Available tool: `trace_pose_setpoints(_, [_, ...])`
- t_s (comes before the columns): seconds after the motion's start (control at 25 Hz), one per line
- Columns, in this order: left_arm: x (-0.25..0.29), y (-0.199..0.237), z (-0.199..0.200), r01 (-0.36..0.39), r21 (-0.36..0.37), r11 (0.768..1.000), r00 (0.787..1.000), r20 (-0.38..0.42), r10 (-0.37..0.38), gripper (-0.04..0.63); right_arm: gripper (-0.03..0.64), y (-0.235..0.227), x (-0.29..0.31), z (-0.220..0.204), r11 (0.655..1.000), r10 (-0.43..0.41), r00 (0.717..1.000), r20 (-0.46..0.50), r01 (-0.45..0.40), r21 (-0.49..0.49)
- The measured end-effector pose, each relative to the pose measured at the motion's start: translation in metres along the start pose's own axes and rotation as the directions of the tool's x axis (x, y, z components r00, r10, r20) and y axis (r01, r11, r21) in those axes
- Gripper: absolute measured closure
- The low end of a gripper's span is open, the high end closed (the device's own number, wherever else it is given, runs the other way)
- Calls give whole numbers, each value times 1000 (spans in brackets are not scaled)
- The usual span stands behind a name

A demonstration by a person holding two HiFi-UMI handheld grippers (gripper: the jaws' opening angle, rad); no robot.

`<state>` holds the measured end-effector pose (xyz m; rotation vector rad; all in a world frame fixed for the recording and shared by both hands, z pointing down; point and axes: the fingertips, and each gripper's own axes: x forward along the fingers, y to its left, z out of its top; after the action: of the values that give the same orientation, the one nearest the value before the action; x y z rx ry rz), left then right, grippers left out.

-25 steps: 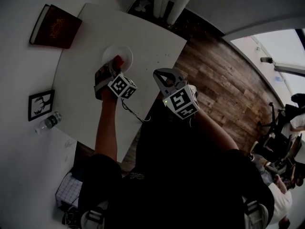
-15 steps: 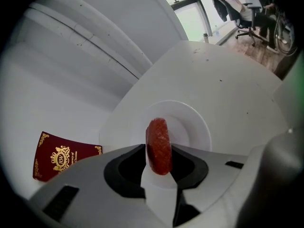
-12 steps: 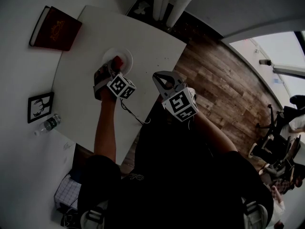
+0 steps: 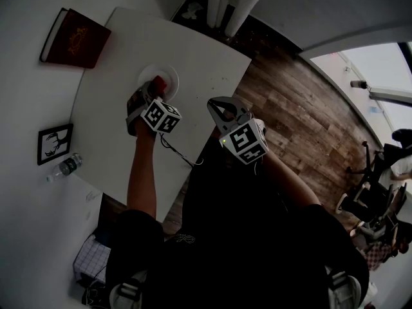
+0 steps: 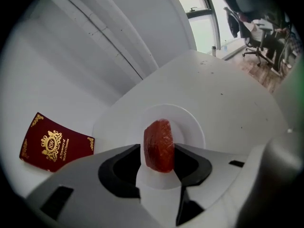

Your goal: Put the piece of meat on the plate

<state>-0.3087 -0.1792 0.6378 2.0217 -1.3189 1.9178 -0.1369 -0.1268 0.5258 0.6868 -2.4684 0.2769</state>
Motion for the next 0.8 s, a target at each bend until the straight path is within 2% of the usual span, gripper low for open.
trace_pose_setpoints(0.12, [-4, 2, 0, 5, -38, 999, 1000, 8, -5, 403, 594, 1, -2, -2, 1000, -1, 1000, -5, 1, 1])
trace_pose_setpoints(0.36, [-5, 1, 0, 12, -46, 999, 1000, 8, -12, 403, 594, 1, -2, -1, 1000, -4, 1000, 14, 4, 7])
trace_pose_setpoints(0.56, [-7, 2, 1, 22, -62, 998, 1000, 11, -21, 400, 594, -5, -7, -6, 1000, -19, 1000, -10, 19, 4])
trace_pose_setpoints(0.8, [-9, -2, 4, 81, -132, 988, 996, 47, -75, 399, 594, -6, -7, -7, 1000, -23, 1000, -4, 23, 9])
